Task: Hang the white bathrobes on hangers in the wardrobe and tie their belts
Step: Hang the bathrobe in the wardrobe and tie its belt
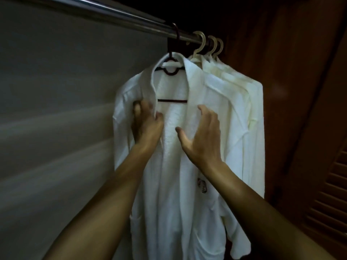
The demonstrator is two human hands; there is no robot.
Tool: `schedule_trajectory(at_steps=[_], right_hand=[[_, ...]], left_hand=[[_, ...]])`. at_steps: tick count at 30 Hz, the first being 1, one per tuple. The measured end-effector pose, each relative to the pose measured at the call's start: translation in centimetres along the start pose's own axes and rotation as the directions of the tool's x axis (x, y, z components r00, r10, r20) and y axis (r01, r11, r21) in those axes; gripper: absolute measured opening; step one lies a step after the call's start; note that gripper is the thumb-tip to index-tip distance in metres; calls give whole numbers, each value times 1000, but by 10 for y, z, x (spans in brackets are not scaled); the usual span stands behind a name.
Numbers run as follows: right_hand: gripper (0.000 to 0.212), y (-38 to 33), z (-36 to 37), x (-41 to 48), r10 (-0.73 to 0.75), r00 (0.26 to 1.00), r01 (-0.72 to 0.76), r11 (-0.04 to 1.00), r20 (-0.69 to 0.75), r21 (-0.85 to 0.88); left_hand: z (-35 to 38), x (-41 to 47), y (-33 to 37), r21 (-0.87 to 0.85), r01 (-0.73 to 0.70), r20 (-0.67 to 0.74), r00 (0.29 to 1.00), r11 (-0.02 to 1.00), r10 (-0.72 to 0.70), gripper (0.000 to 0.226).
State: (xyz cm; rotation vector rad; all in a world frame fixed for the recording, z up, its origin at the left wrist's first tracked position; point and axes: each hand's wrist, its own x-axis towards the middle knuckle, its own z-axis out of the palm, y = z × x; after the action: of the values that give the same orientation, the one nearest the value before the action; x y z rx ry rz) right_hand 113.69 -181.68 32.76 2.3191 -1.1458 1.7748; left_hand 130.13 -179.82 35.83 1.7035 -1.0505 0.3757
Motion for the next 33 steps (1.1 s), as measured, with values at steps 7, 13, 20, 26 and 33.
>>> schedule_trajectory(at_steps=[7, 13, 20, 26, 33], right_hand=[[59, -14, 19, 28, -10, 1000, 6, 979, 20, 206], [59, -2, 26, 19, -33, 999, 23, 970, 38, 244], [45, 43, 25, -33, 85, 985, -103, 987, 150, 120], [27, 79, 11, -76, 166, 959, -175, 984, 231, 18], [19, 91, 4, -99, 138, 949, -134, 990, 284, -34]], left_hand=[[-20, -12, 37, -289, -180, -24, 983, 940, 181, 29], [-16, -28, -2, -285, -65, 81, 992, 956, 92, 26], [16, -38, -38, -112, 152, 44, 988, 982, -148, 35], [39, -97, -114, 39, 329, 250, 911, 943, -328, 27], [27, -210, -209, 122, 546, 444, 717, 829, -538, 42]])
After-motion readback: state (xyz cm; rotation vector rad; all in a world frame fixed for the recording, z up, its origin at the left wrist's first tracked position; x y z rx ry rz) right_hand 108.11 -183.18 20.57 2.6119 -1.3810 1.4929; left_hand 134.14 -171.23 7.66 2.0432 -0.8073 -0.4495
